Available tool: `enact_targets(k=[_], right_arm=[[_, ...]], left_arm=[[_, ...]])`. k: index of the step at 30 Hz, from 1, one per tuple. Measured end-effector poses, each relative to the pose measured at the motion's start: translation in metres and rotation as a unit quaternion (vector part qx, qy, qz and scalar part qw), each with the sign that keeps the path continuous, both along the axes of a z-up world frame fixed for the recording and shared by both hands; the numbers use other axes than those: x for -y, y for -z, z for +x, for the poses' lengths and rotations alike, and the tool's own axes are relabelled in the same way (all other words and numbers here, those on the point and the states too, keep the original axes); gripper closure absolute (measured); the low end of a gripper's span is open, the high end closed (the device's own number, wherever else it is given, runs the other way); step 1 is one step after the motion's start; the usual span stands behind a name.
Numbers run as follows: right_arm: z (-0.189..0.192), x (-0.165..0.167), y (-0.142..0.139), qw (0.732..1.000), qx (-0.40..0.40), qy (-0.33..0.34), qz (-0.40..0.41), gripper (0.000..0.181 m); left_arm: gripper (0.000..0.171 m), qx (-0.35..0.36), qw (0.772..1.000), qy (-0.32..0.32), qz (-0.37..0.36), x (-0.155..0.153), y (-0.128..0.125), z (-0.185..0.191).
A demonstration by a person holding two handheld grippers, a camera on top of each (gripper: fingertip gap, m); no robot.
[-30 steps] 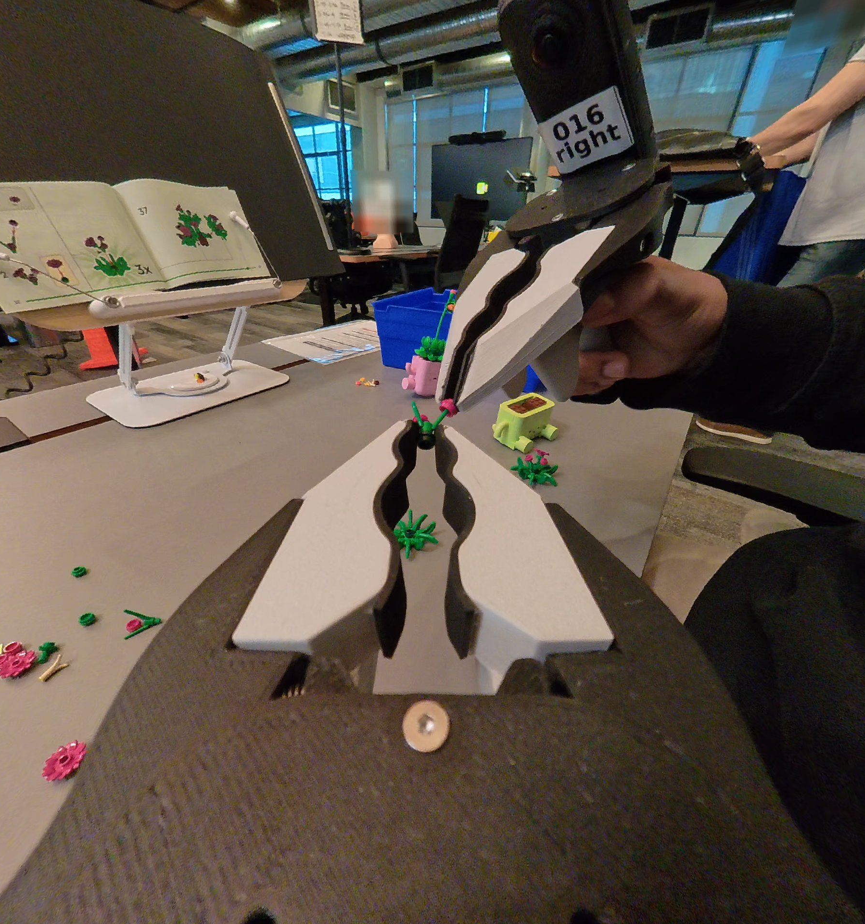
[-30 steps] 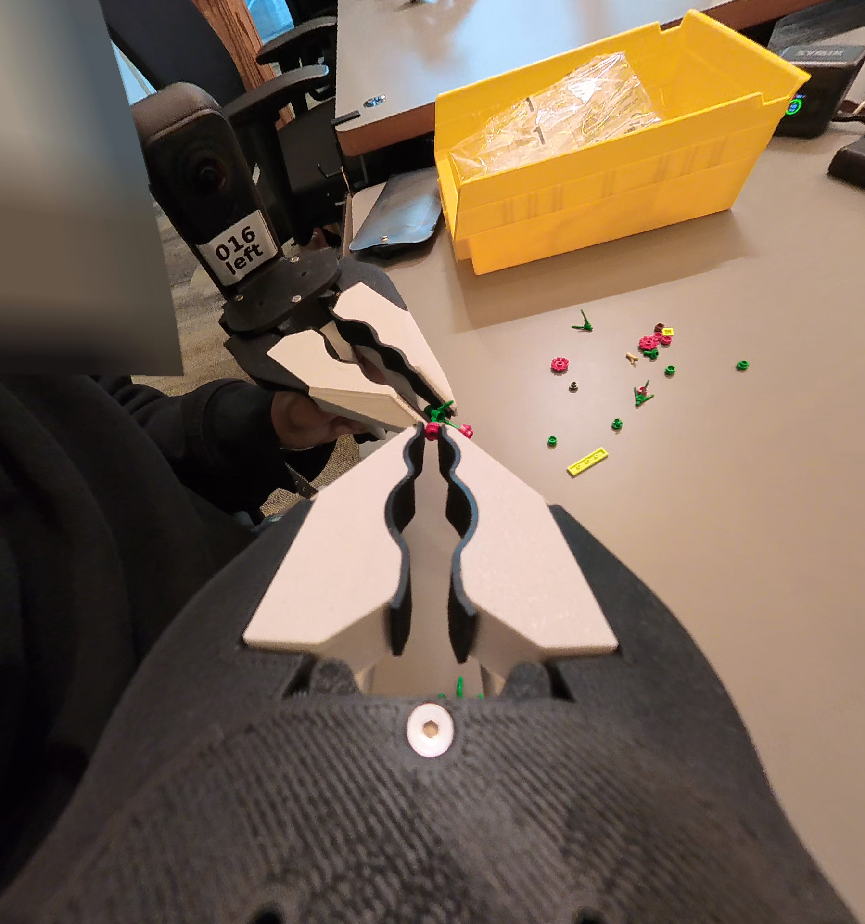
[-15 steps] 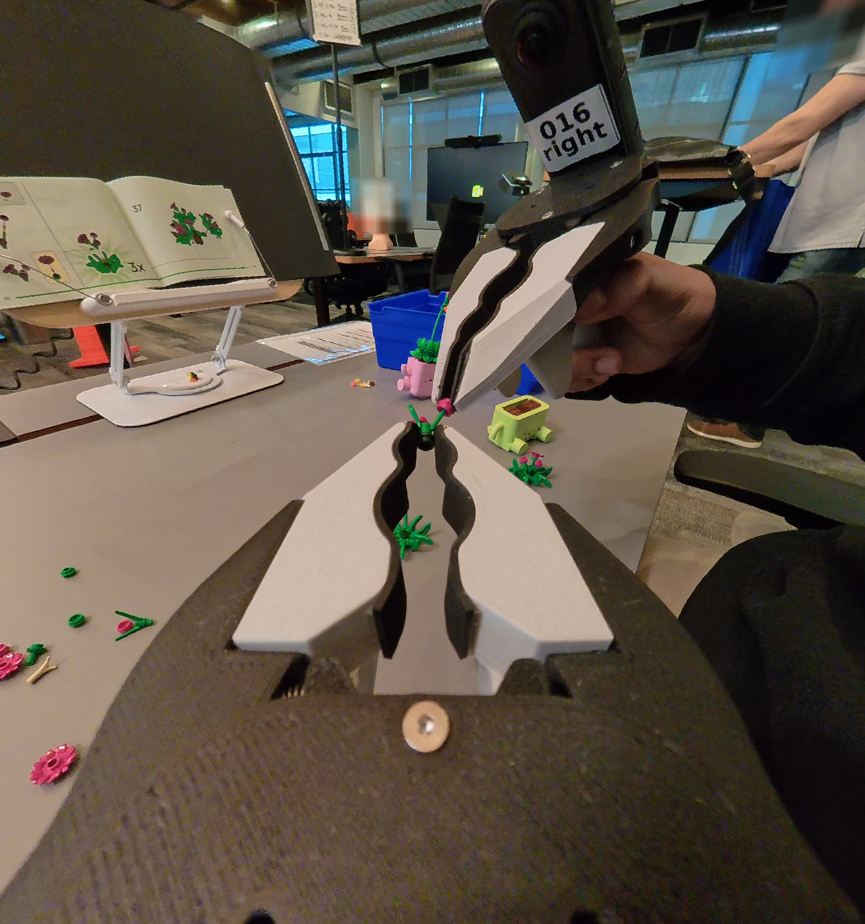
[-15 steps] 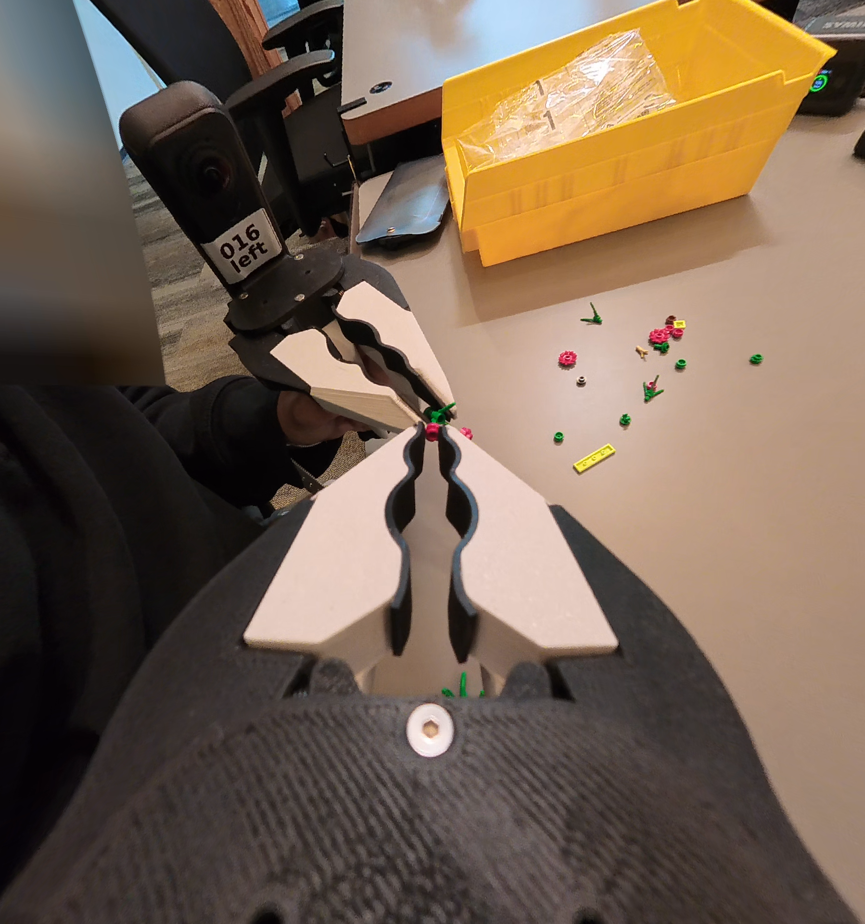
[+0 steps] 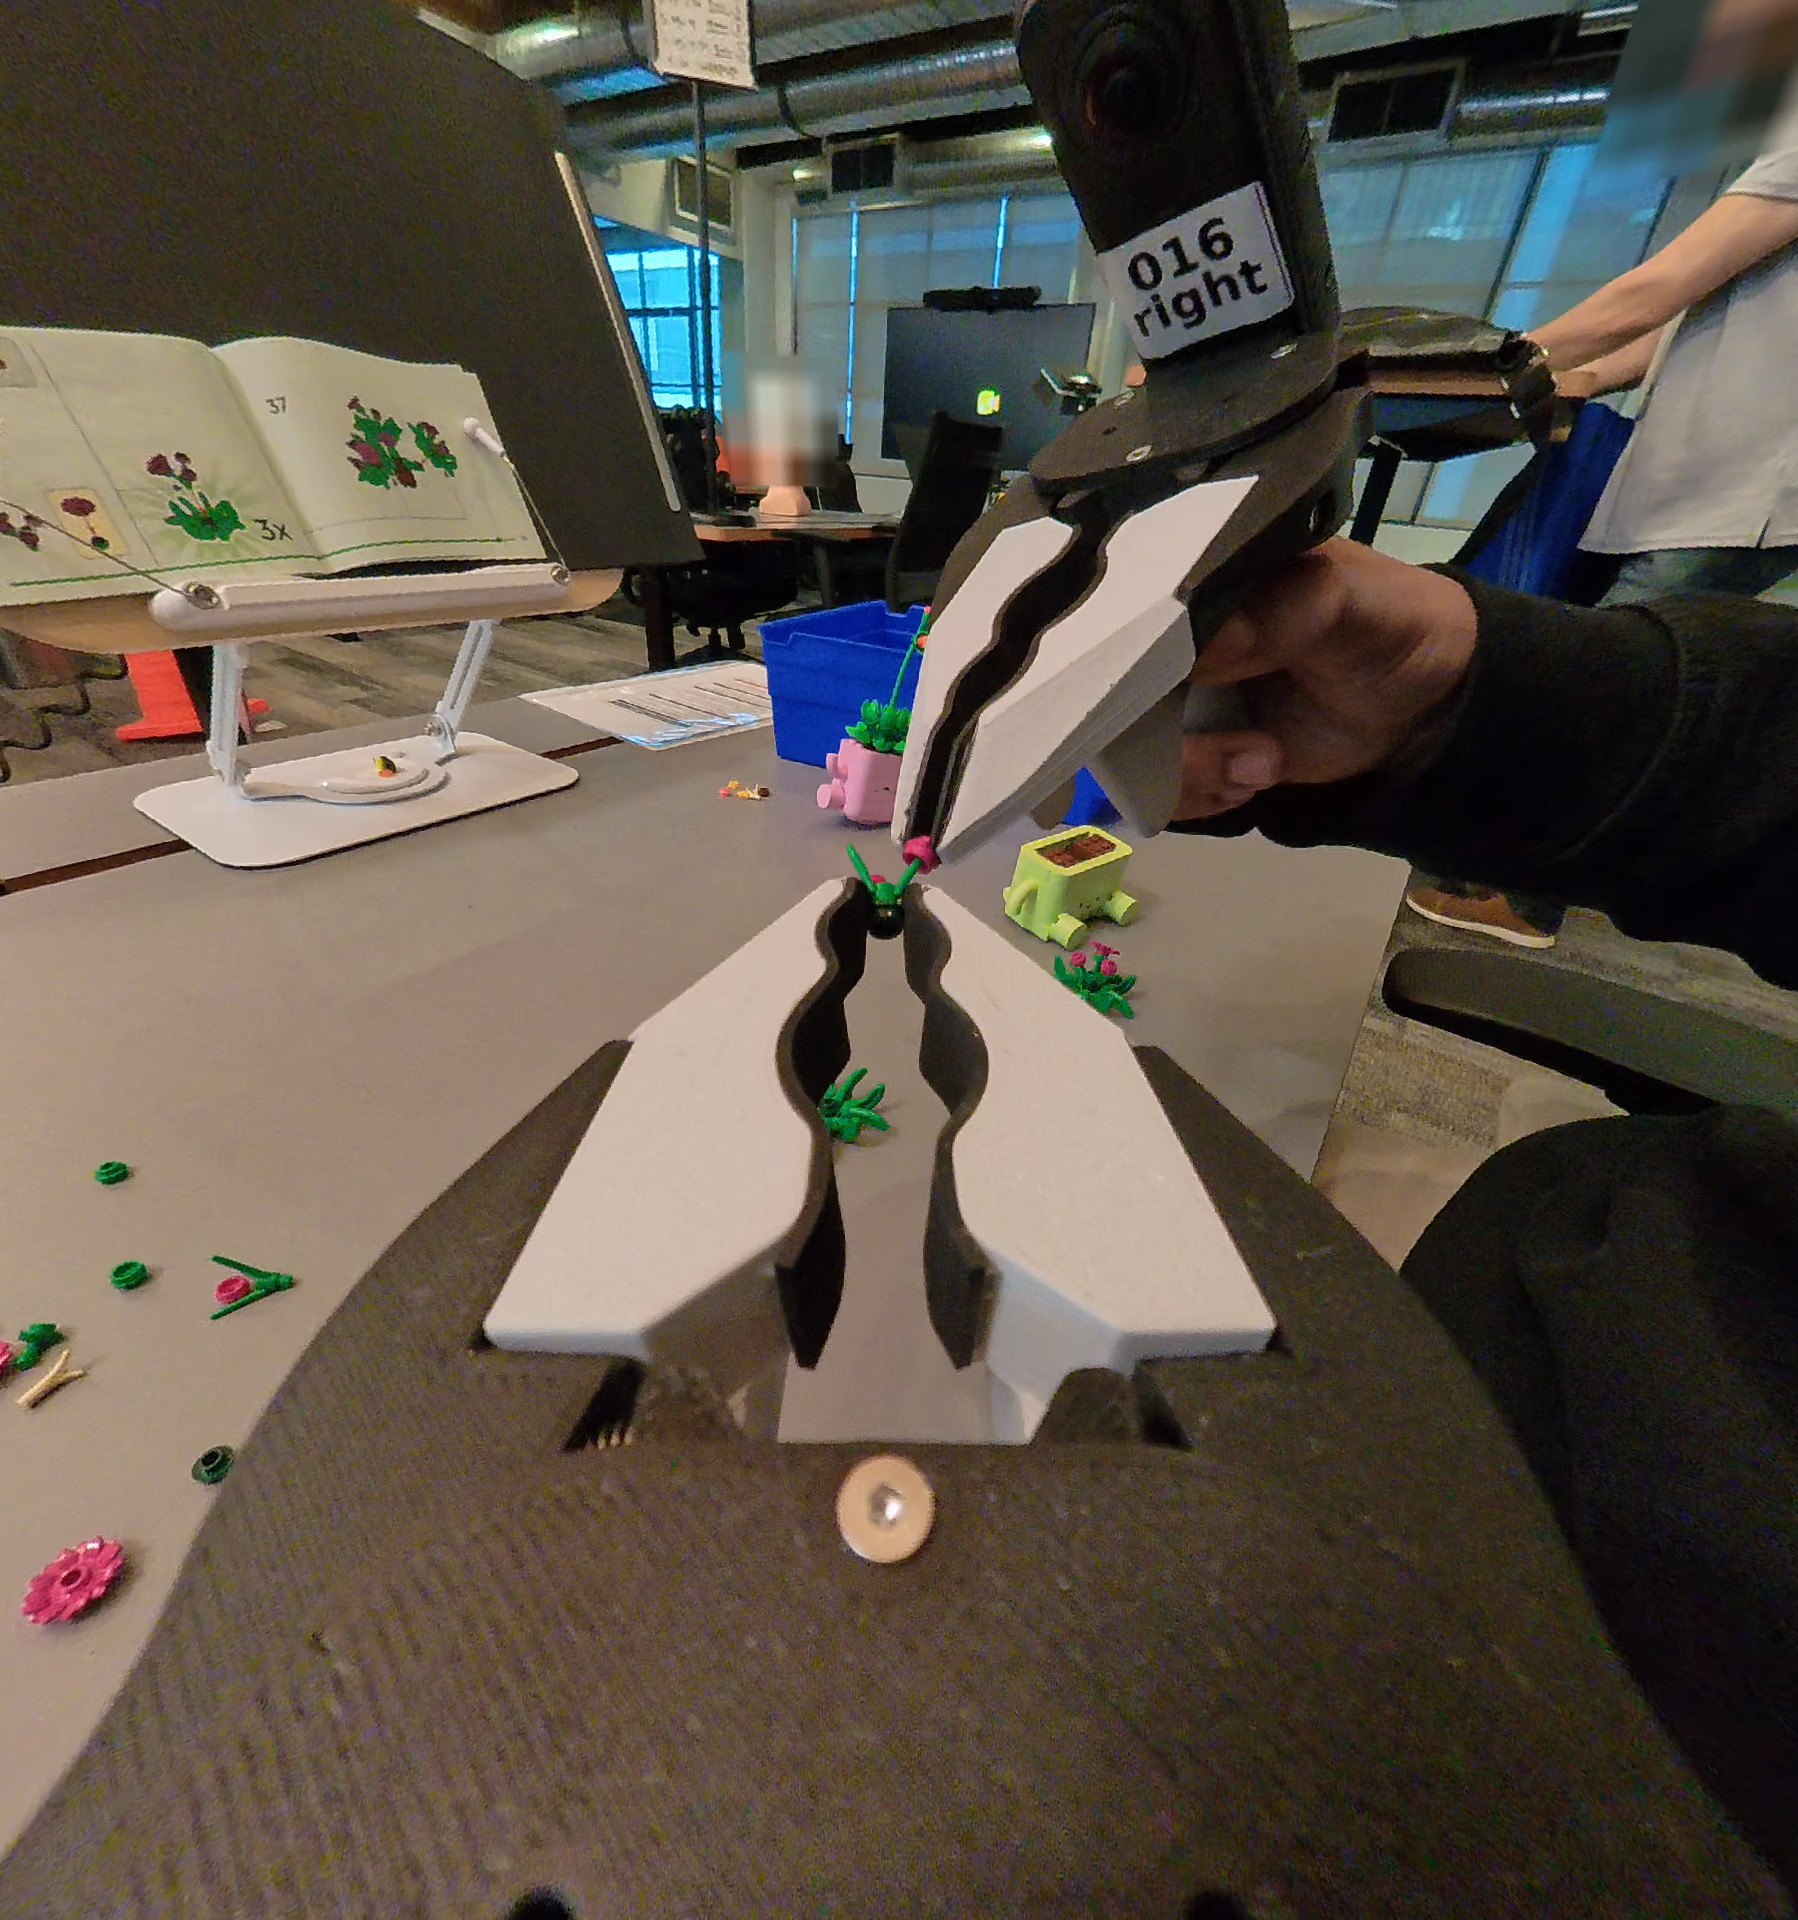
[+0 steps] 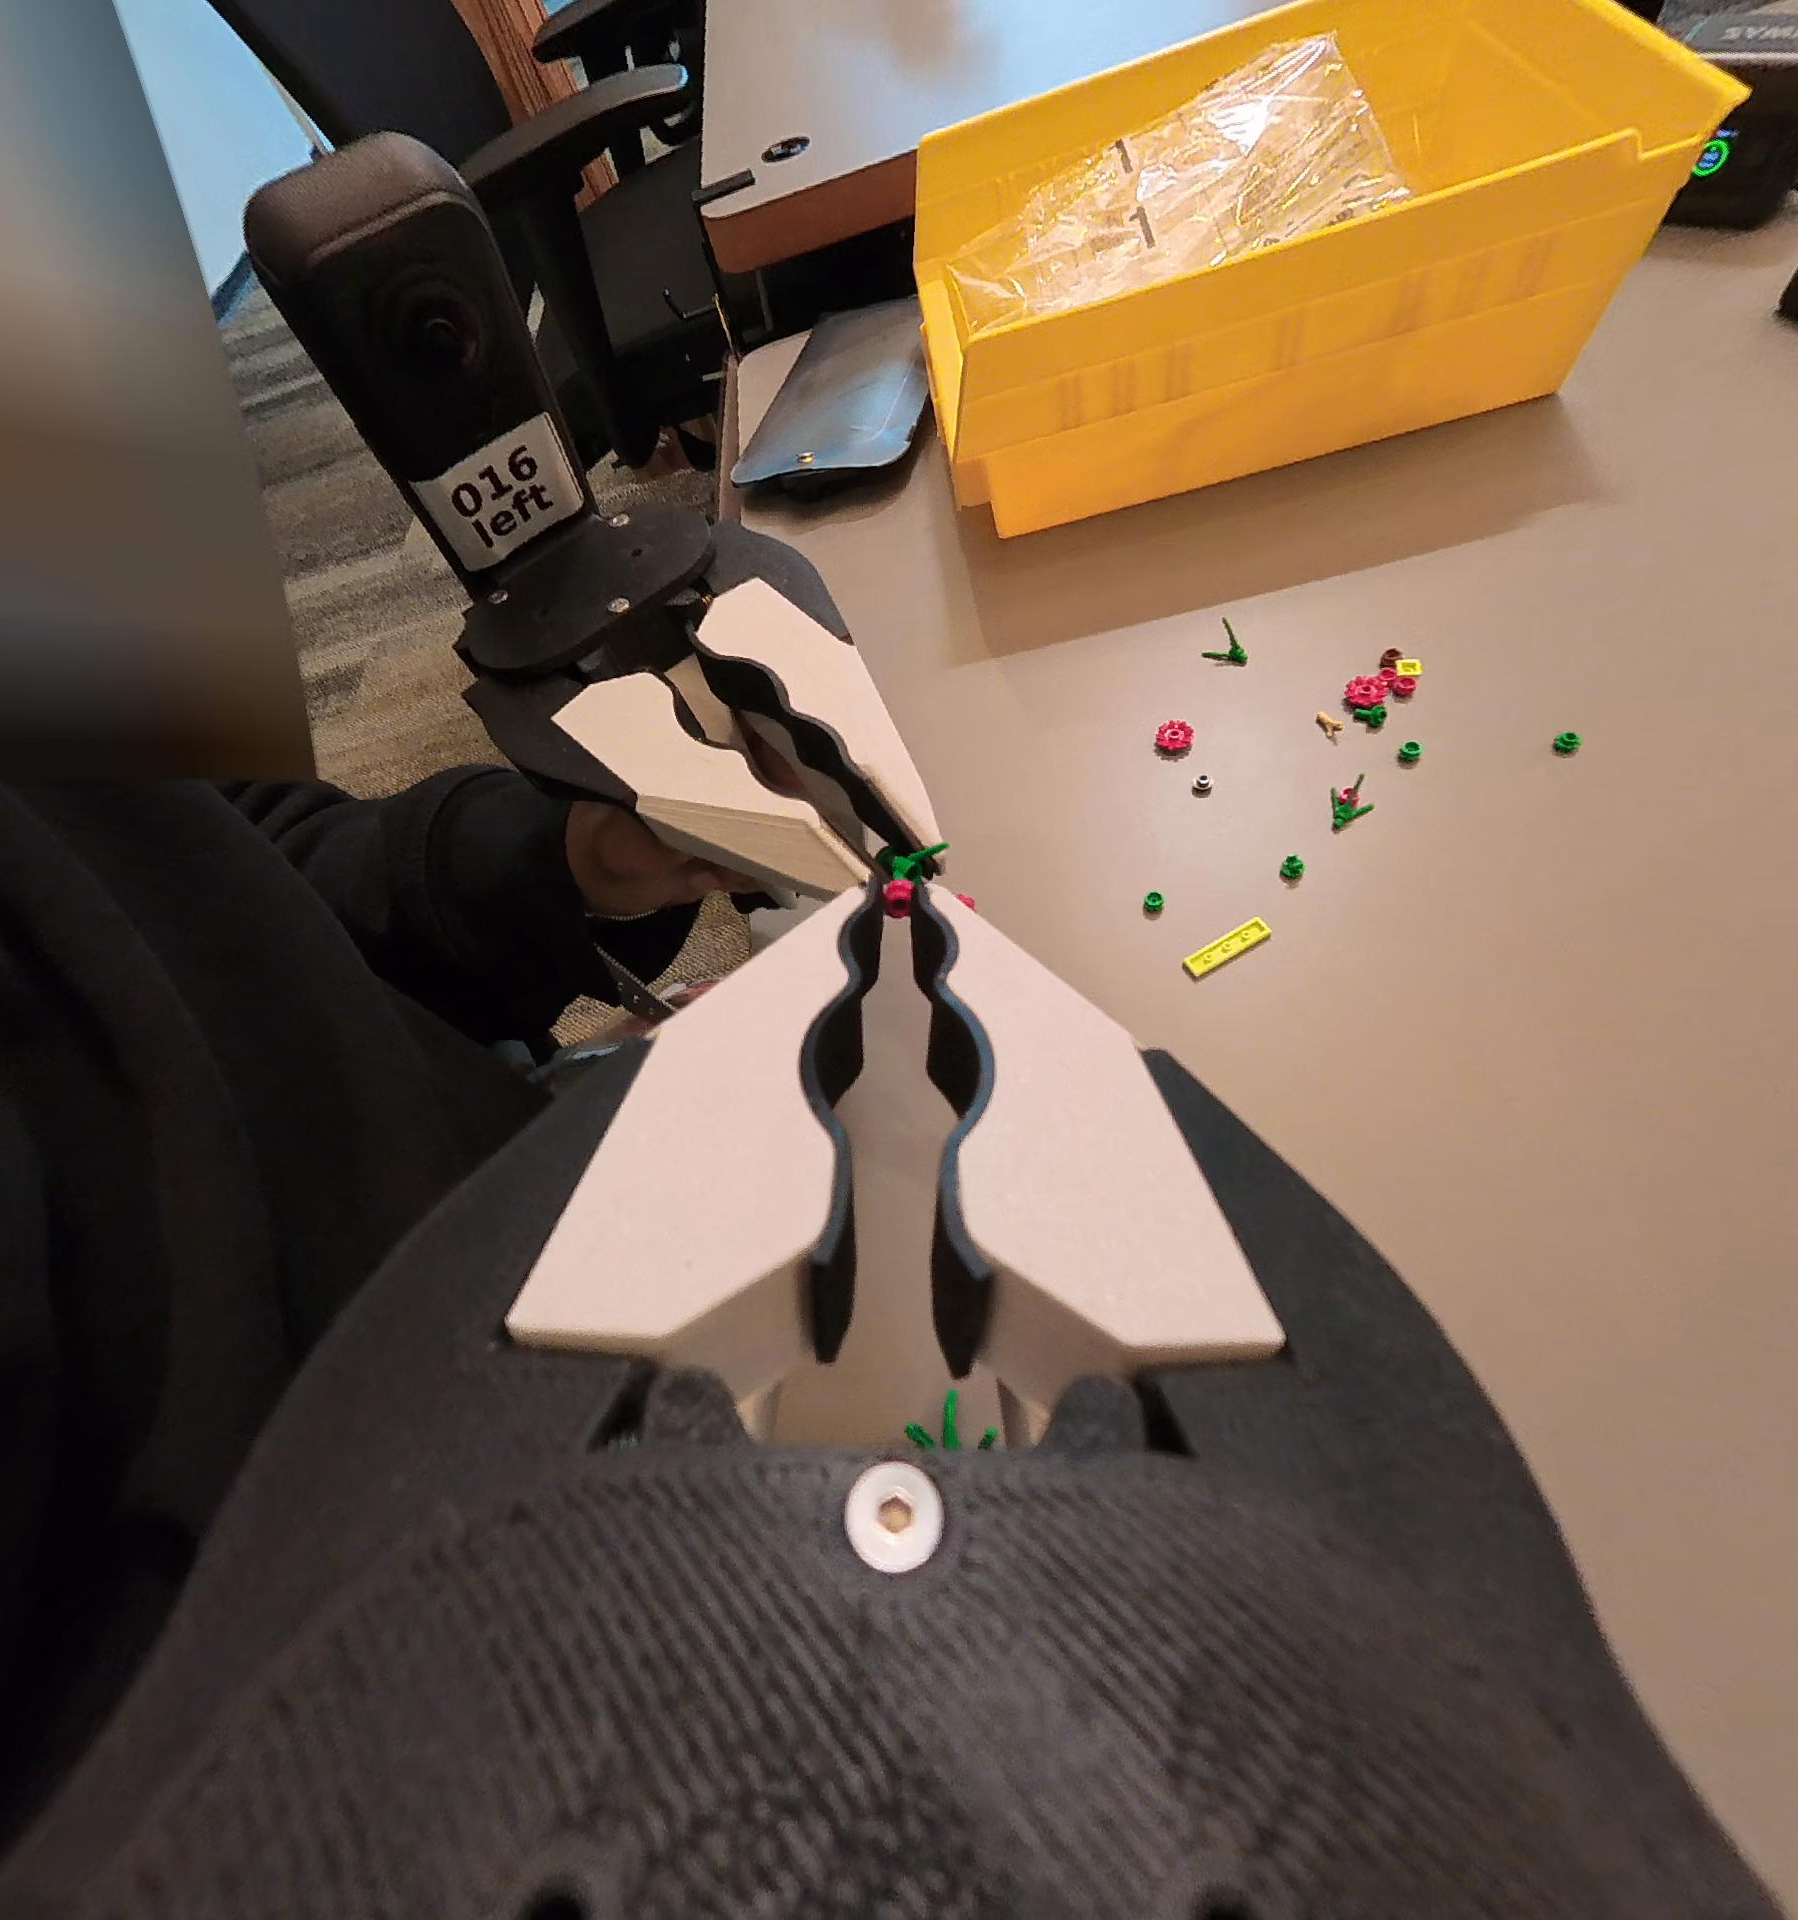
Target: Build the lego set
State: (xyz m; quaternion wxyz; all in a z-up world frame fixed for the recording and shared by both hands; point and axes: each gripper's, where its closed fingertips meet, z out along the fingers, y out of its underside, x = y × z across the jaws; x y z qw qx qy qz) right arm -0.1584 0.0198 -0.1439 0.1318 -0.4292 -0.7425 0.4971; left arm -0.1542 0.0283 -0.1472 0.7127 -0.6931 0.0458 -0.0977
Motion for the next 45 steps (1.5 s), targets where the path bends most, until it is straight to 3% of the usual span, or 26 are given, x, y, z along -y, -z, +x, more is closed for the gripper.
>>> enact_targets(k=[8, 14, 18, 24, 28, 31, 35, 39, 45], right_arm=[[-0.004, -0.002, 0.000, 1.000, -0.011, 0.011, 0.017, 0.178], [-0.008, 0.001, -0.034, 0.995, -0.091, 0.033, -0.014, 0.172], [-0.004, -0.002, -0.040, 0.989, -0.133, 0.065, -0.030, 0.167], [0.013, 0.010, -0.022, 0.982, -0.159, 0.094, -0.027, 0.166], [0.022, 0.020, -0.016, 0.983, -0.157, 0.085, -0.035, 0.165], [0.027, 0.025, -0.017, 0.982, -0.163, 0.083, -0.041, 0.165], [0.033, 0.029, -0.013, 0.982, -0.166, 0.085, -0.040, 0.166], [0.034, 0.033, -0.005, 0.982, -0.162, 0.085, -0.039, 0.167], [0.020, 0.028, 0.014, 0.985, -0.127, 0.105, -0.050, 0.173]], left_arm=[[0.168, -0.004, 1.000, -0.010, -0.003, -0.001, 0.001, -0.004], [0.167, 0.034, 0.999, -0.016, 0.023, 0.006, -0.006, -0.018], [0.167, 0.113, 0.991, 0.017, 0.073, 0.018, -0.019, -0.028], [0.168, 0.250, 0.951, 0.099, 0.151, 0.036, -0.036, -0.042], [0.168, 0.283, 0.938, 0.108, 0.170, 0.041, -0.038, -0.050], [0.168, 0.271, 0.944, 0.078, 0.170, 0.045, -0.036, -0.060], [0.168, 0.253, 0.950, -0.062, 0.173, 0.064, -0.026, -0.108], [0.167, 0.202, 0.956, -0.147, 0.154, 0.084, -0.023, -0.134], [0.167, 0.151, 0.964, -0.183, 0.119, 0.078, -0.018, -0.134]])
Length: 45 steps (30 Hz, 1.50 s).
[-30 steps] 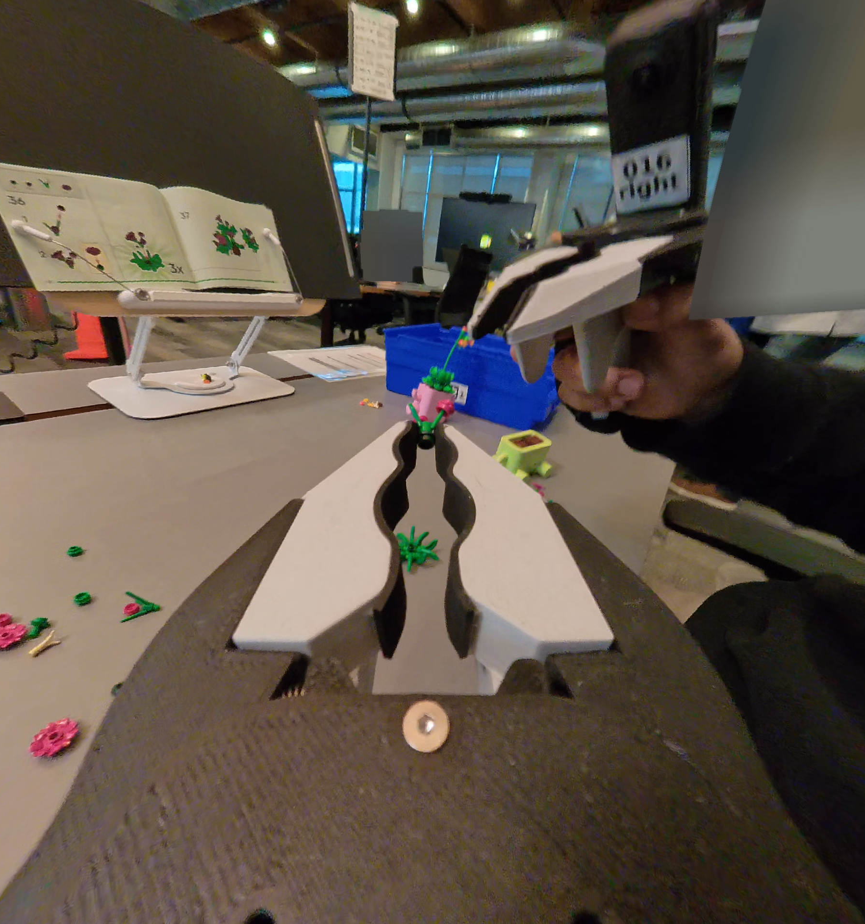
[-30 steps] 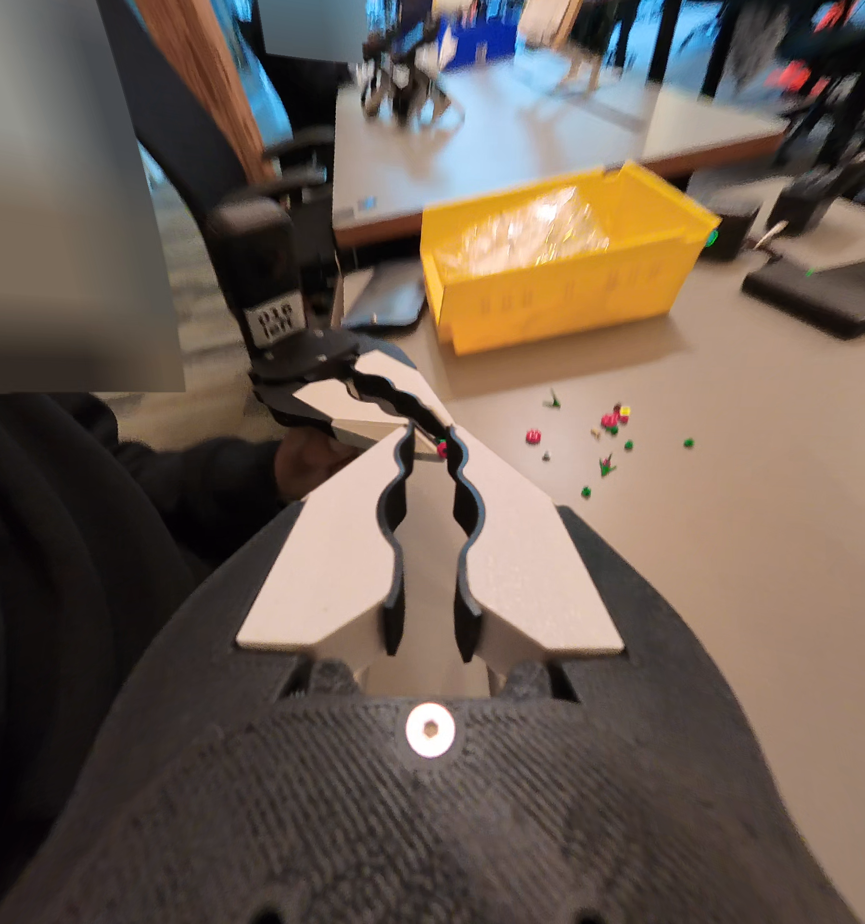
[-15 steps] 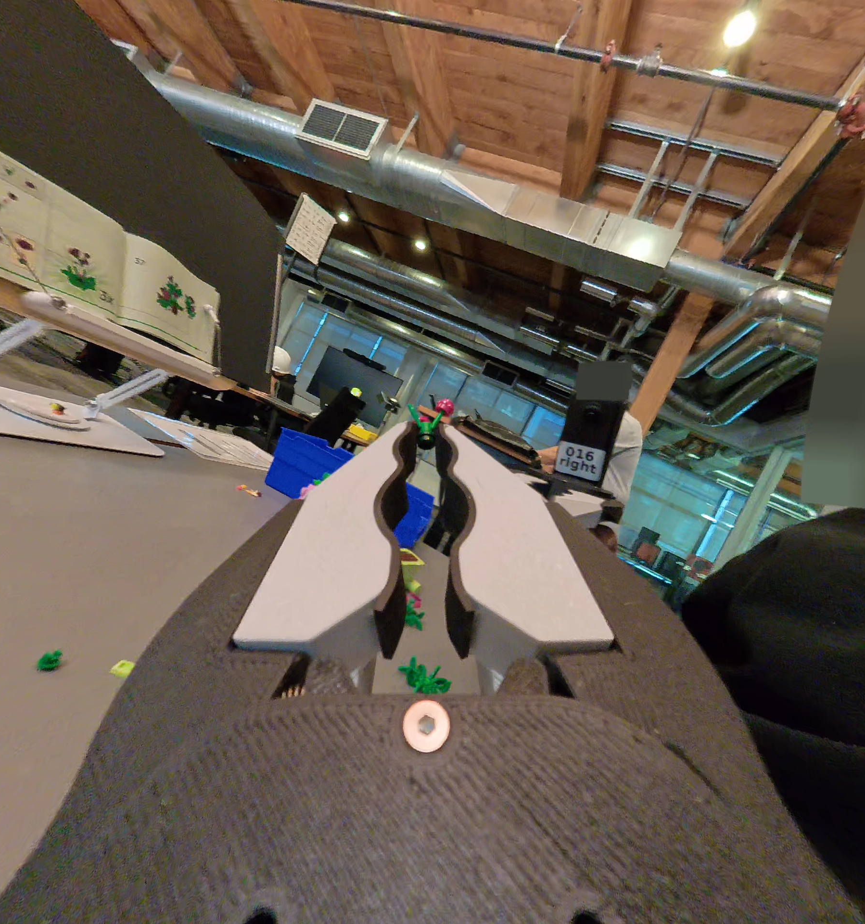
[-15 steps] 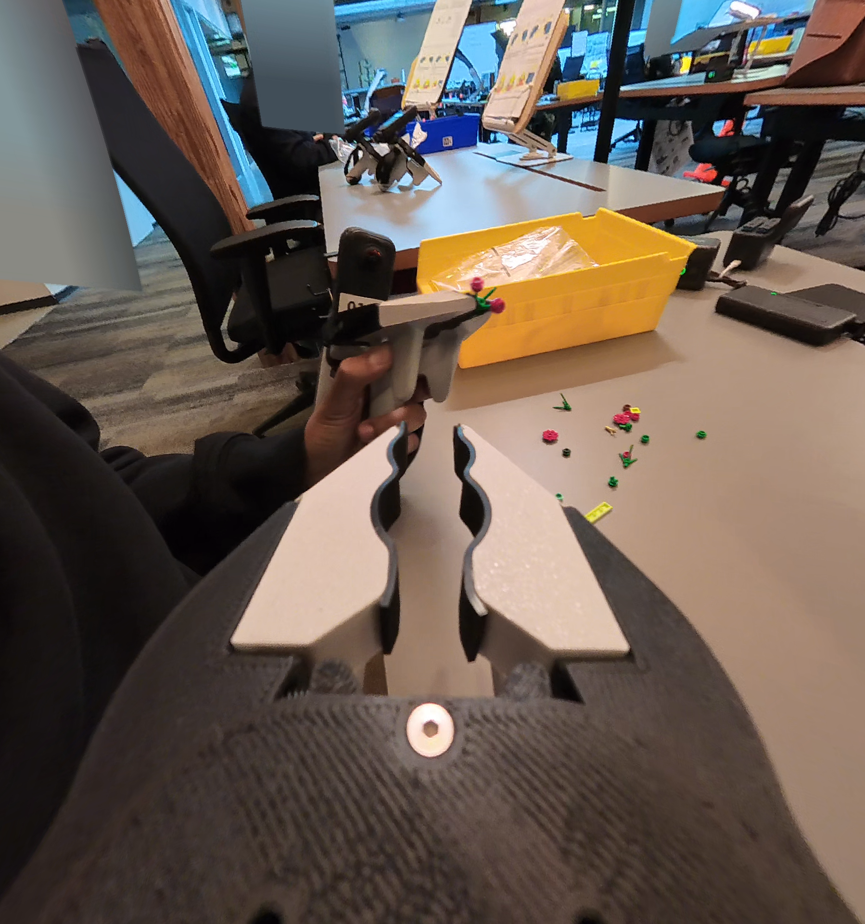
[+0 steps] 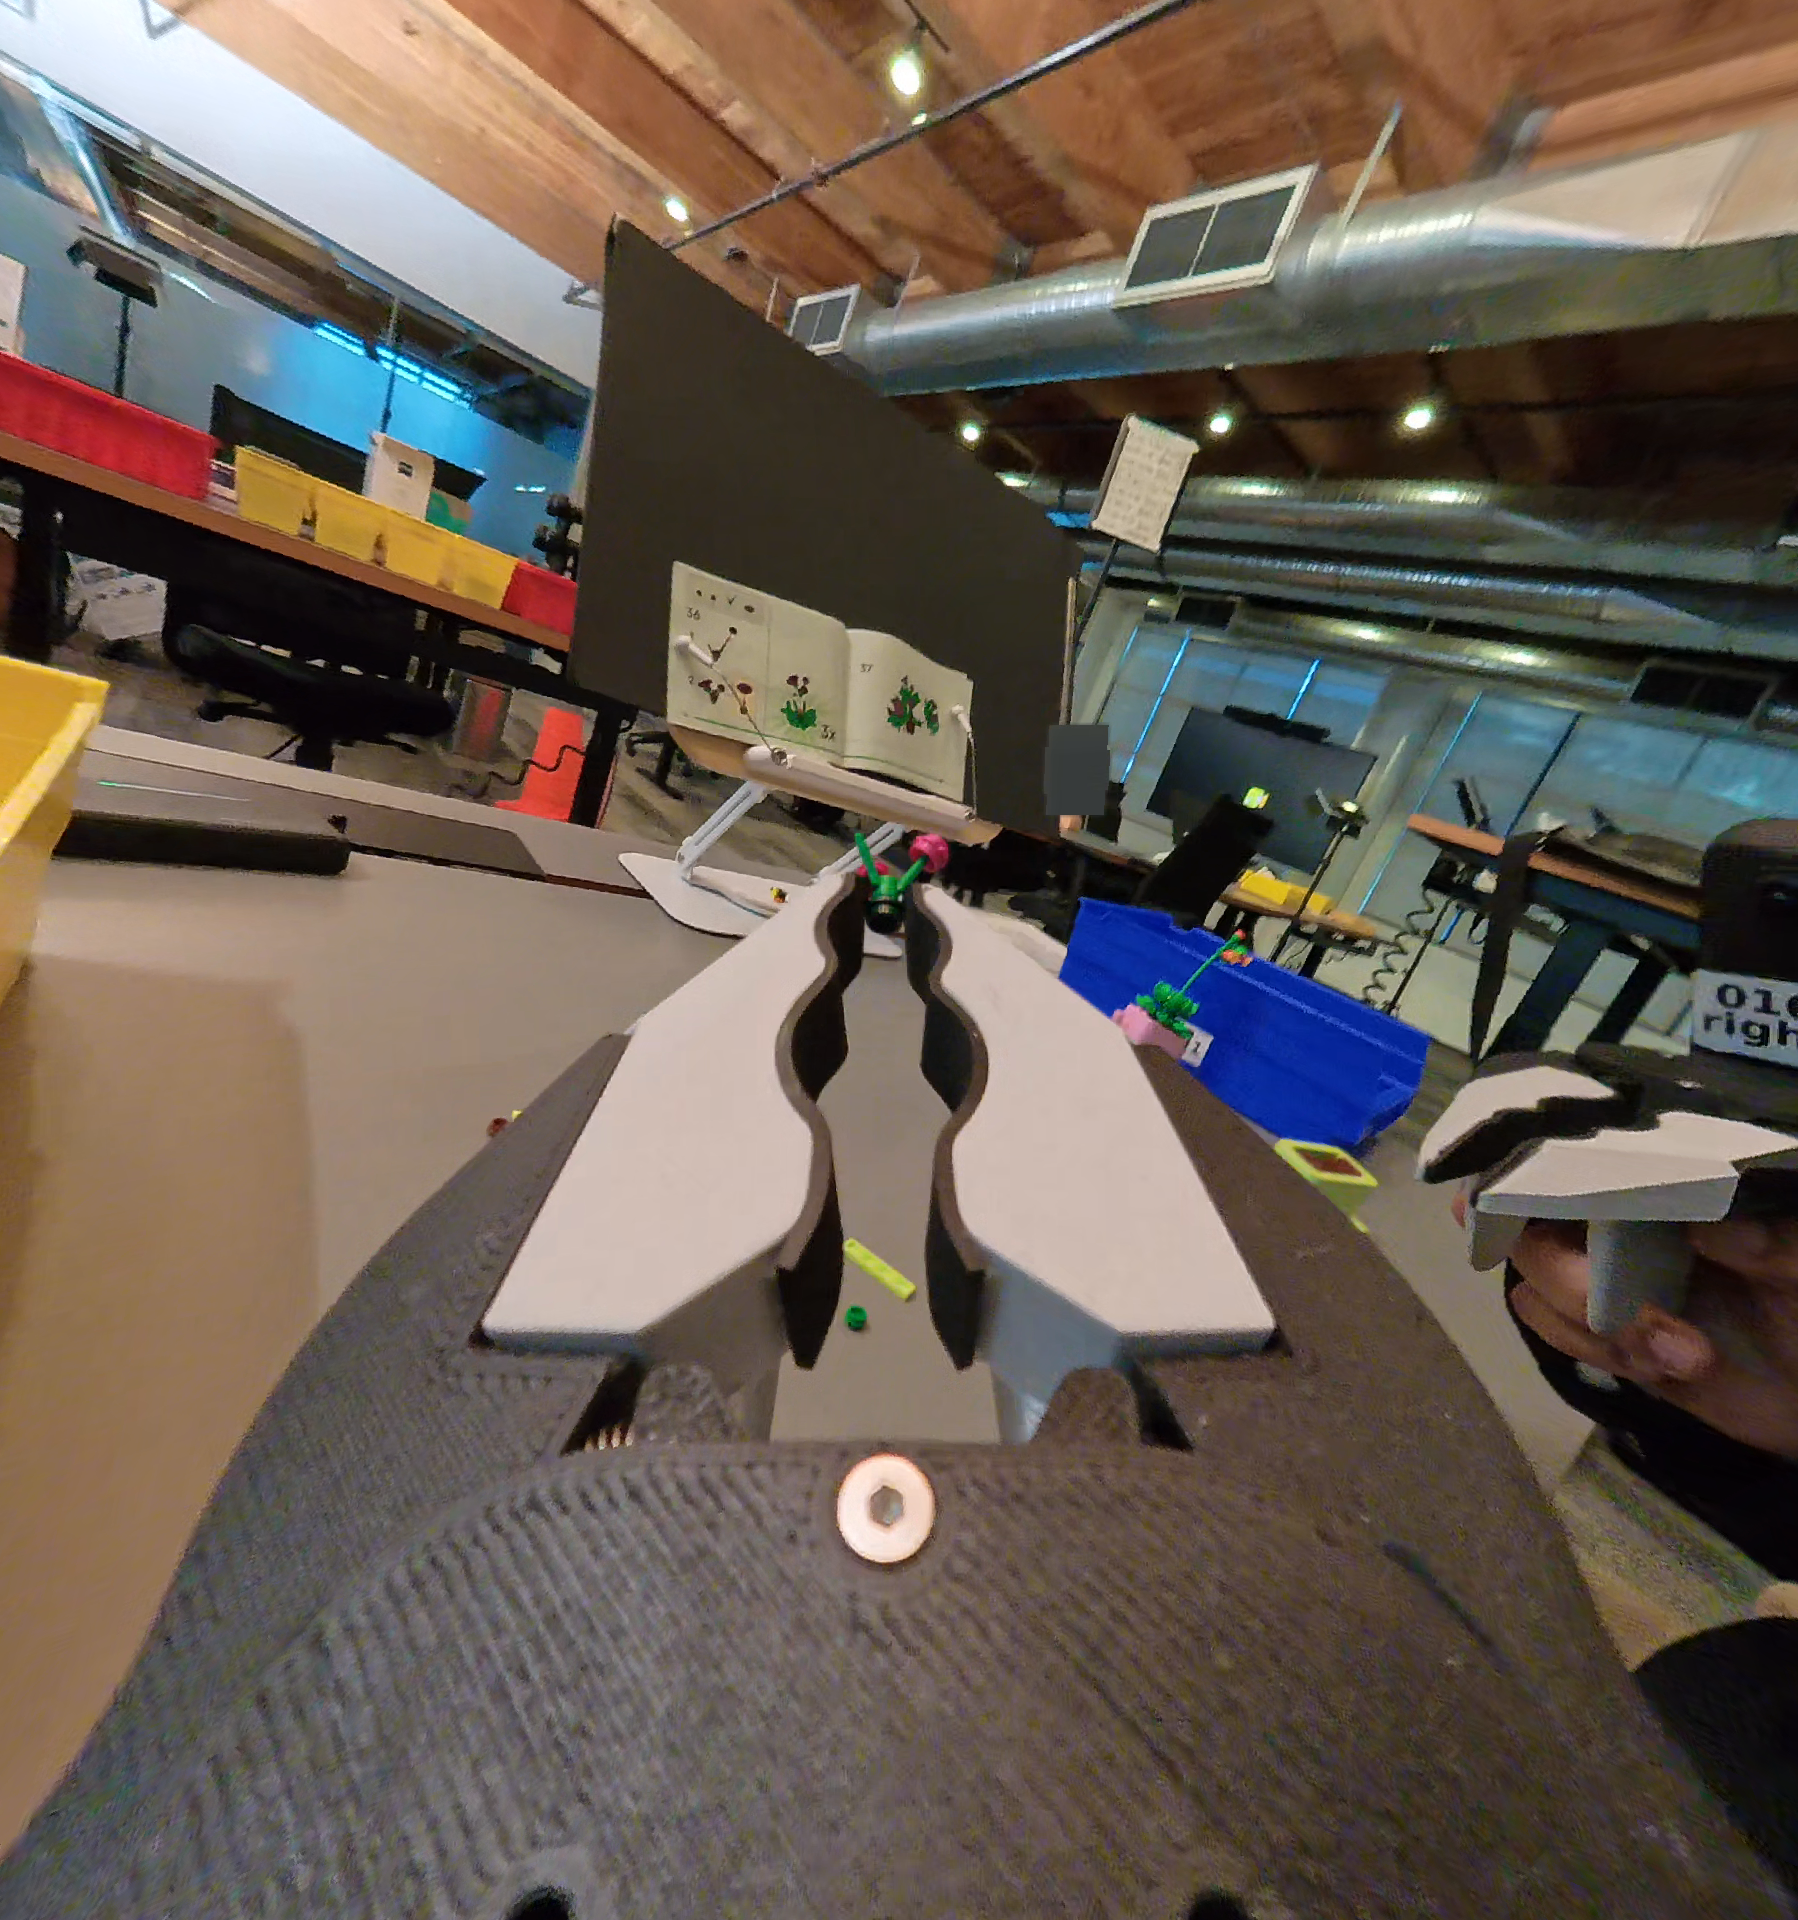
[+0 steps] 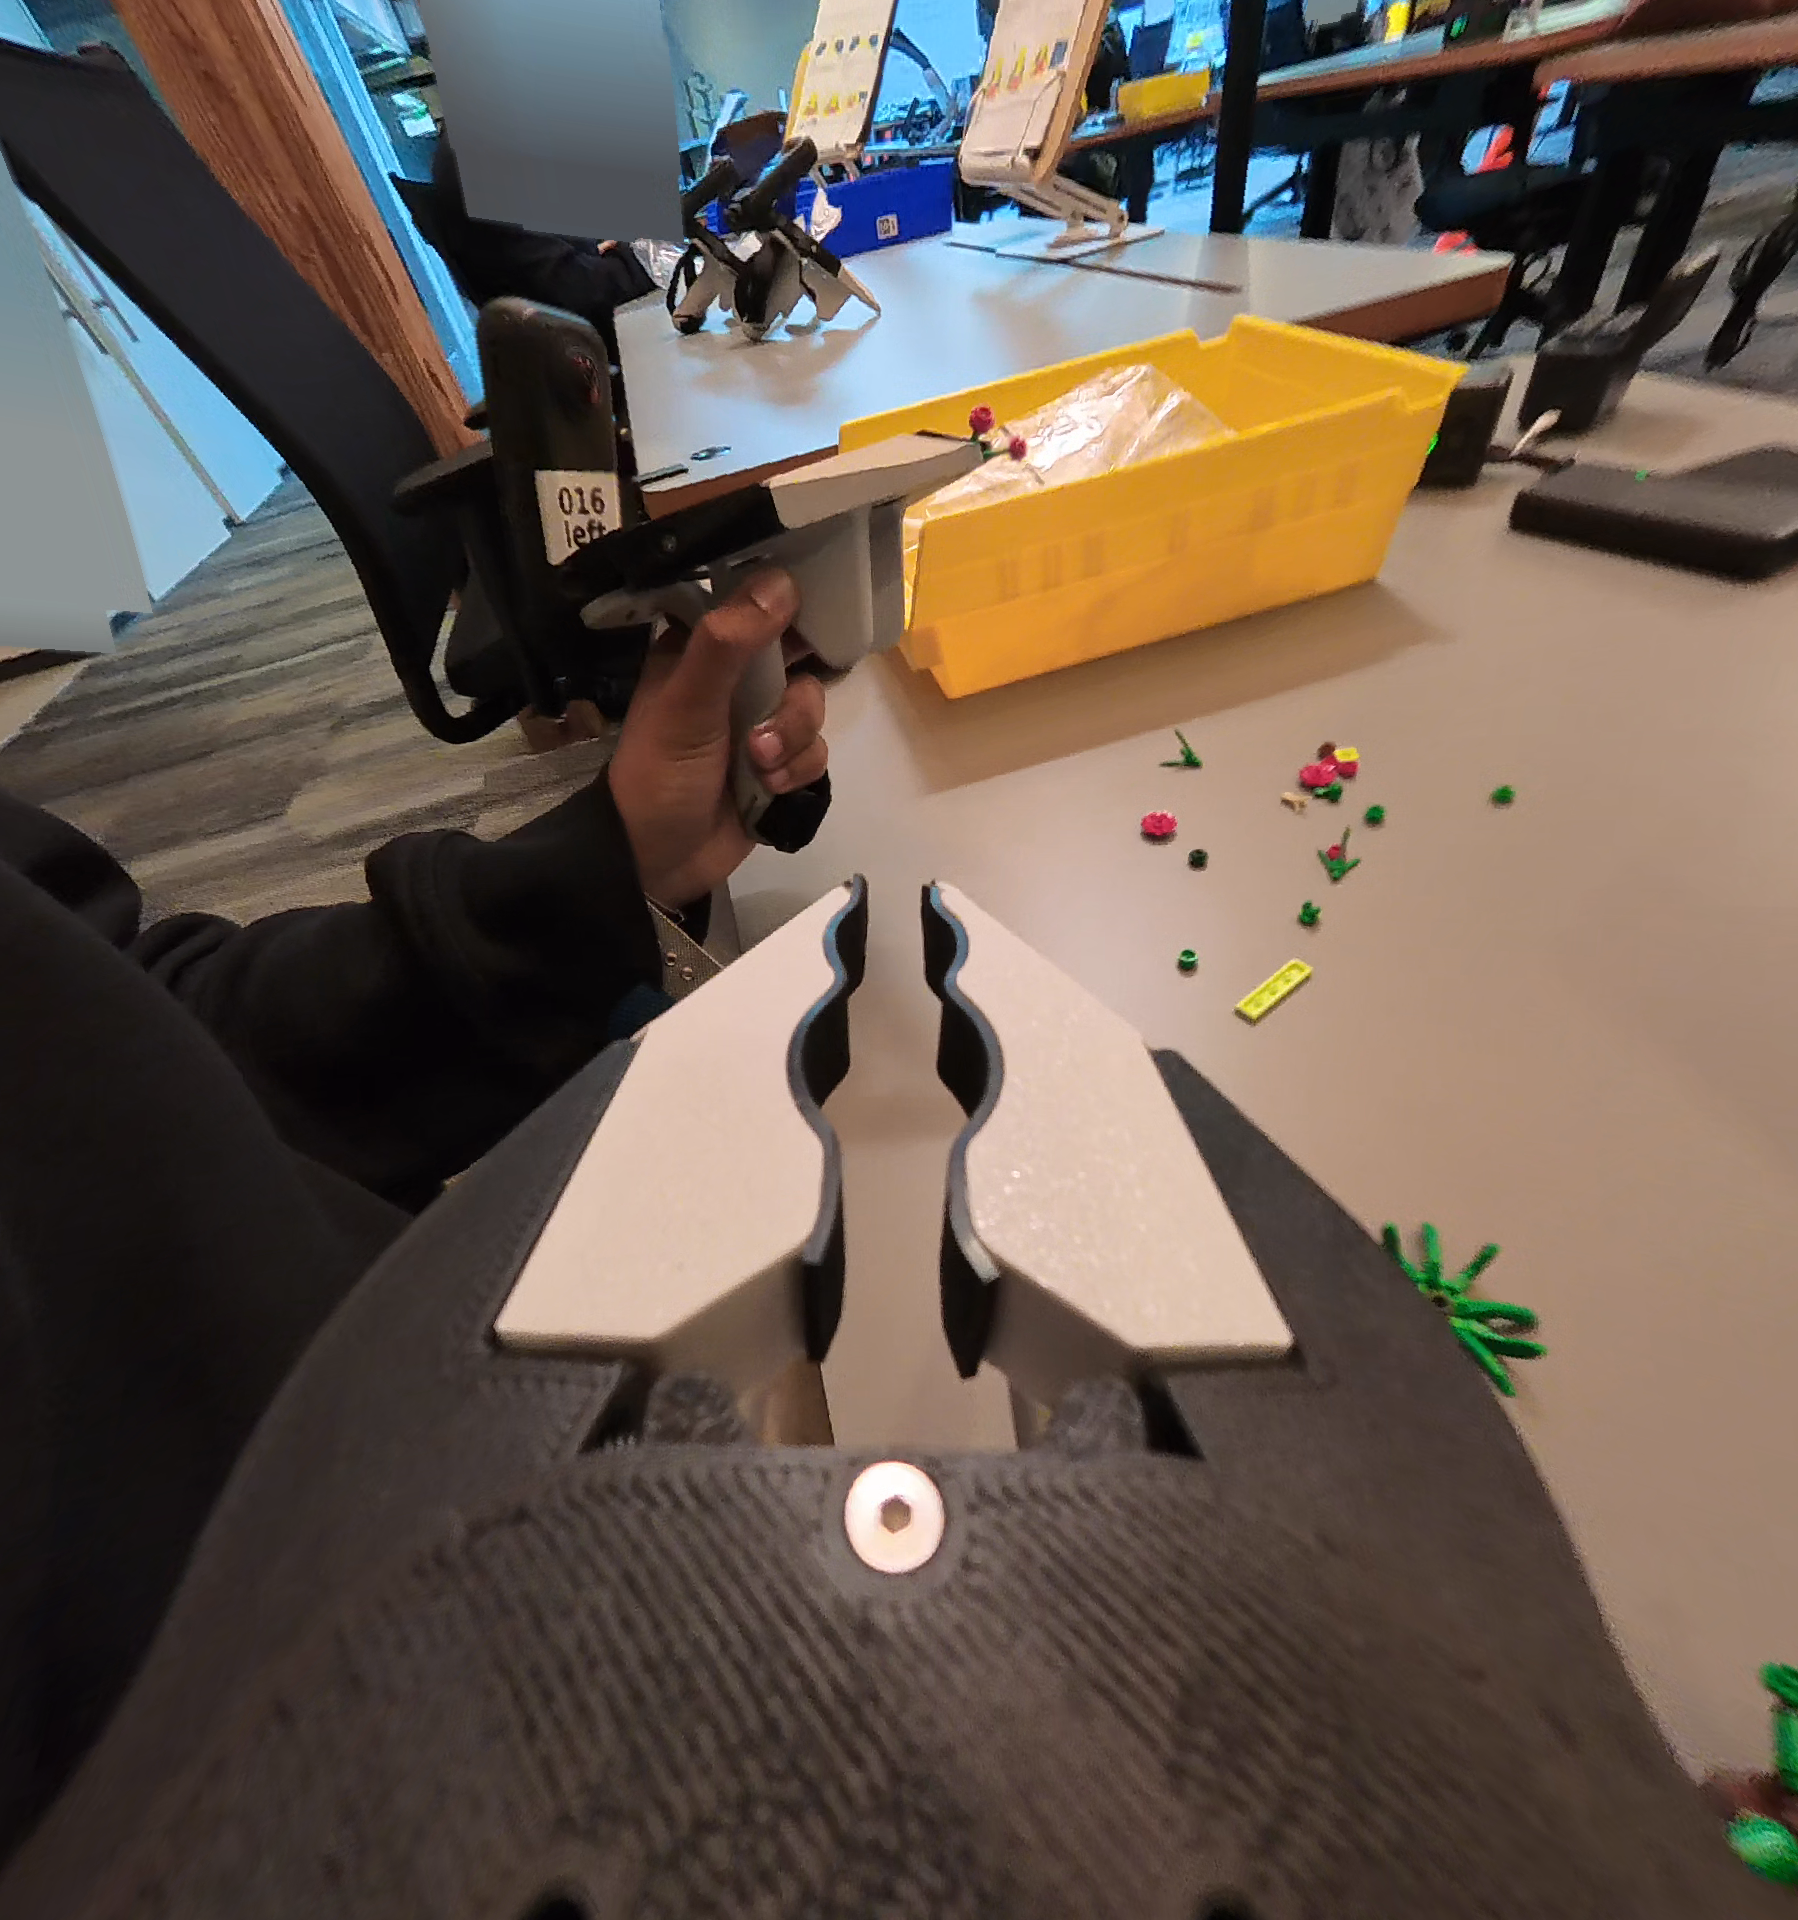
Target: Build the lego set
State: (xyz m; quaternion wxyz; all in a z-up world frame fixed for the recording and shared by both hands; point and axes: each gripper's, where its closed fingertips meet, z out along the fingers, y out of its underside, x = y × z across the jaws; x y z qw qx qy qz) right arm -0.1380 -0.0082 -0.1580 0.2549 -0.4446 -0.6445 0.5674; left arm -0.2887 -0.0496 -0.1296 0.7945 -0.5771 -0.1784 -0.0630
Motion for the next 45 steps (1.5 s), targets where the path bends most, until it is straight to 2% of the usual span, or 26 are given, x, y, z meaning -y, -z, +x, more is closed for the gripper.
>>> enact_targets(k=[8, 14, 19, 22, 25, 29, 33, 37, 43, 45], right_arm=[[-0.018, 0.008, 0.016, 0.999, 0.030, -0.012, 0.005, 0.171], [-0.047, 0.010, 0.009, 0.998, 0.047, -0.011, 0.027, 0.169], [-0.102, 0.009, 0.032, 0.986, 0.143, -0.011, 0.089, 0.162], [-0.150, 0.000, 0.049, 0.972, 0.156, -0.015, 0.173, 0.161], [-0.179, -0.005, 0.081, 0.952, 0.200, -0.064, 0.225, 0.161], [-0.187, 0.001, 0.106, 0.933, 0.262, -0.130, 0.210, 0.149], [-0.193, 0.001, 0.124, 0.921, 0.283, -0.150, 0.221, 0.145], [-0.196, 0.002, 0.134, 0.915, 0.288, -0.156, 0.236, 0.152], [-0.196, -0.002, 0.138, 0.904, 0.288, -0.146, 0.279, 0.168], [-0.195, -0.003, 0.138, 0.905, 0.292, -0.140, 0.277, 0.168]], left_arm=[[0.166, -0.010, 0.998, -0.052, -0.037, 0.000, 0.006, -0.012], [0.167, -0.037, 0.994, -0.079, -0.068, 0.001, 0.009, -0.015], [0.166, -0.068, 0.988, -0.100, -0.099, 0.004, 0.010, -0.019], [0.166, -0.087, 0.984, -0.103, -0.113, 0.006, 0.011, -0.019], [0.166, -0.094, 0.983, -0.100, -0.123, 0.007, 0.013, -0.021], [0.166, -0.081, 0.985, -0.093, -0.122, 0.012, 0.015, -0.027], [0.166, -0.053, 0.989, -0.091, -0.106, 0.019, 0.015, -0.035], [0.167, -0.033, 0.992, -0.084, -0.093, 0.021, 0.016, -0.038], [0.166, -0.040, 0.991, -0.076, -0.105, 0.014, 0.018, -0.033], [0.166, -0.044, 0.990, -0.072, -0.110, 0.012, 0.019, -0.030]])
